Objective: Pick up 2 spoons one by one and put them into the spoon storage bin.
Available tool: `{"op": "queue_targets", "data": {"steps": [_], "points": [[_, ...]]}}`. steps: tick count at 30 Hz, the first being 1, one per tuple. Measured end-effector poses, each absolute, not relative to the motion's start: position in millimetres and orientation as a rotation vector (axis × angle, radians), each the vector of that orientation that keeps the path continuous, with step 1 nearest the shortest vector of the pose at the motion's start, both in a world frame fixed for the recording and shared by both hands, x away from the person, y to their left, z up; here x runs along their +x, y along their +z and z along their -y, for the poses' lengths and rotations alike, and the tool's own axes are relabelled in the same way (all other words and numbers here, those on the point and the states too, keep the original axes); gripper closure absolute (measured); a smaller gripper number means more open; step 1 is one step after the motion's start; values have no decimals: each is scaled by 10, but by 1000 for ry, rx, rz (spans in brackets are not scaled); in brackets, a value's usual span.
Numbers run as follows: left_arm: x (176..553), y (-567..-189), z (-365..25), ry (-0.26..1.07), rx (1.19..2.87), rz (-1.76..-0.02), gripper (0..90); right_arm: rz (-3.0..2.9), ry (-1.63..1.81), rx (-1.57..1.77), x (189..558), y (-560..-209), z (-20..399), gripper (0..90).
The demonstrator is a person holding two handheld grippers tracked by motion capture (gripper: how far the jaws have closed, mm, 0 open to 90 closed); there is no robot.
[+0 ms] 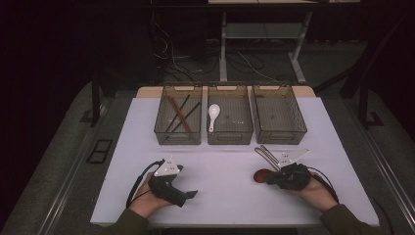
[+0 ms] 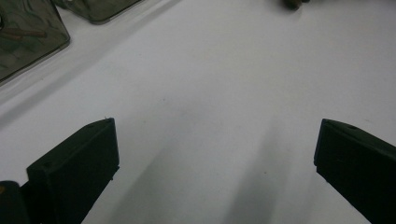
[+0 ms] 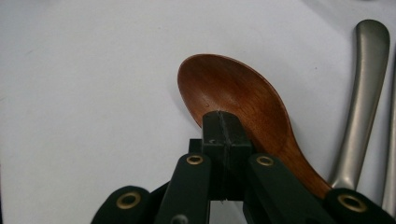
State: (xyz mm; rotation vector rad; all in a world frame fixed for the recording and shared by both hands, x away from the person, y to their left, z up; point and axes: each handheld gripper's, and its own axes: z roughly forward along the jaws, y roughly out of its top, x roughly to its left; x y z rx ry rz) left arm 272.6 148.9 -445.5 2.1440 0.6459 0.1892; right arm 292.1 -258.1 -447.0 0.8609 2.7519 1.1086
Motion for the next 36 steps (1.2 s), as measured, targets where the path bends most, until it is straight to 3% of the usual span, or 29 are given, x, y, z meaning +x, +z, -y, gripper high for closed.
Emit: {"op": "queue_targets", "data": {"steps": [11,20,29,36], "points": [[2720,-4452,-1491,186,2133,-645,0,-2713,1162,881,2932,-4343,2595,885],[2724,-4460,-1490,177,2133,-647,0,-2667,1210,912,3175,-4206,2653,575],[2729,-4479,-1488,160,2144,-643,0,-2753,1106,863,3273,-4319,2533,470],[2723,-4483,-1480,160,2142,-644,0,-2775,1060,859,3261,-4355,2509,452]]}}
